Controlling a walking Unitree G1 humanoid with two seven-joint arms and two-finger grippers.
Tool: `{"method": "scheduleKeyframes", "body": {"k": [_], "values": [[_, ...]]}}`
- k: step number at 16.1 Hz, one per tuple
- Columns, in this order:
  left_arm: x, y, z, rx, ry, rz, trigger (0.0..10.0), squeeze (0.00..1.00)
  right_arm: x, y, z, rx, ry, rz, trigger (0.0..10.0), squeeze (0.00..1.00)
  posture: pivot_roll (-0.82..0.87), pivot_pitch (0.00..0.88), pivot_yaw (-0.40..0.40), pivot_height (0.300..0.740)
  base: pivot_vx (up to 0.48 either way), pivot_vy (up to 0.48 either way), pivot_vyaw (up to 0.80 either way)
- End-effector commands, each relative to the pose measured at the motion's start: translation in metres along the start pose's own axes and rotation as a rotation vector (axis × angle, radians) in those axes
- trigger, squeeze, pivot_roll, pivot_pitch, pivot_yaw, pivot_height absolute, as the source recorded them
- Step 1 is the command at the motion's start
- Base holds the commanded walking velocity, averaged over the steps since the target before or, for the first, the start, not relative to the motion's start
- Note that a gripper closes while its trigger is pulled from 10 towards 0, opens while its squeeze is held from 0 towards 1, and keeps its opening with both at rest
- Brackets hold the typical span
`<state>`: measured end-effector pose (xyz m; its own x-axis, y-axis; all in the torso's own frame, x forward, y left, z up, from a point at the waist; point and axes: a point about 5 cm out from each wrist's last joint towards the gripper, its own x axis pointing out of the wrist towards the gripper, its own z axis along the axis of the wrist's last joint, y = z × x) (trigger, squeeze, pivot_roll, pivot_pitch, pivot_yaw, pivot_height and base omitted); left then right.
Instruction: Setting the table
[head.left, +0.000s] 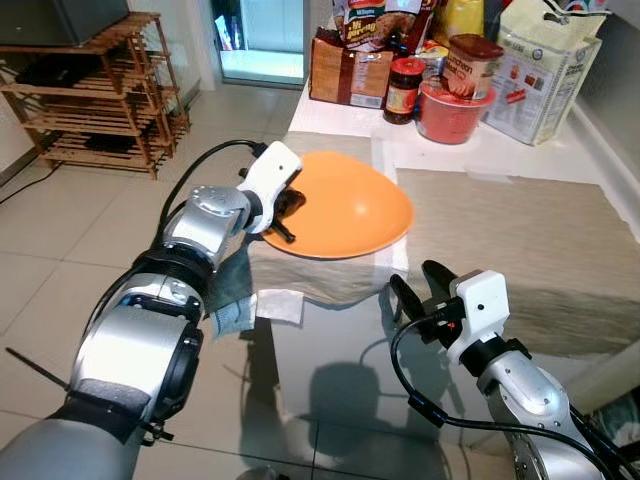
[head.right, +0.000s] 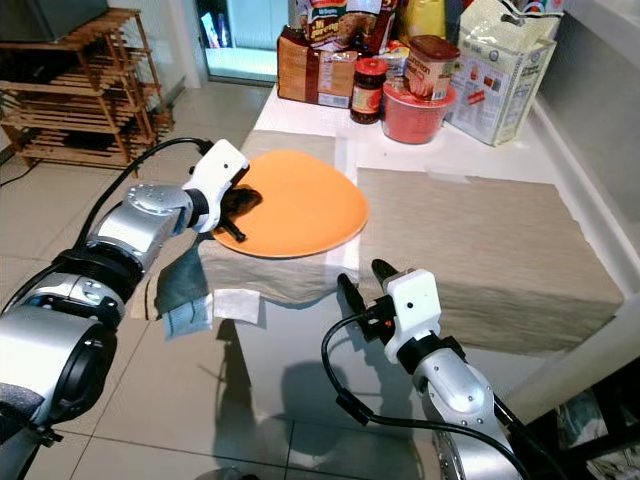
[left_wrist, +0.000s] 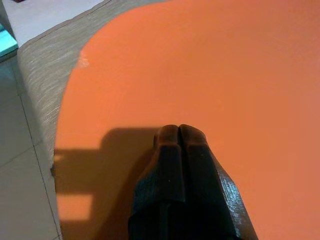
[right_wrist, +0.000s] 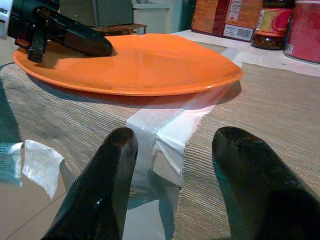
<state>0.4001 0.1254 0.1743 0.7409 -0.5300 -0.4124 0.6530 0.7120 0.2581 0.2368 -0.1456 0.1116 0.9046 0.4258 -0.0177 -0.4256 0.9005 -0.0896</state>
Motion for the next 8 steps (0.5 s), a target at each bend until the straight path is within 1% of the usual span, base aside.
{"method": "scheduleKeyframes", "body": {"k": [1, 4, 6, 8], "values": [[0.006, -0.009, 0.005, 0.027, 0.014, -0.033, 10.0, 0.00, -0.002, -0.001, 0.001, -0.005, -0.007, -0.008, 10.0, 0.00, -0.02, 0.000, 0.021, 0.740, 0.000, 0.000, 0.00], [0.011, -0.015, 0.011, 0.032, 0.005, -0.051, 10.0, 0.00, -0.003, -0.001, 0.000, -0.005, -0.003, -0.012, 10.0, 0.00, -0.02, 0.000, 0.028, 0.740, 0.000, 0.000, 0.00], [0.018, -0.026, 0.017, 0.044, -0.003, -0.072, 10.0, 0.00, -0.004, 0.000, 0.000, -0.003, -0.003, -0.016, 10.0, 0.00, -0.03, 0.000, 0.031, 0.740, 0.000, 0.000, 0.00], [0.020, -0.028, 0.018, 0.046, -0.006, -0.072, 10.0, 0.00, -0.004, 0.000, 0.000, -0.003, -0.003, -0.016, 10.0, 0.00, -0.03, 0.000, 0.031, 0.740, 0.000, 0.000, 0.00]]}}
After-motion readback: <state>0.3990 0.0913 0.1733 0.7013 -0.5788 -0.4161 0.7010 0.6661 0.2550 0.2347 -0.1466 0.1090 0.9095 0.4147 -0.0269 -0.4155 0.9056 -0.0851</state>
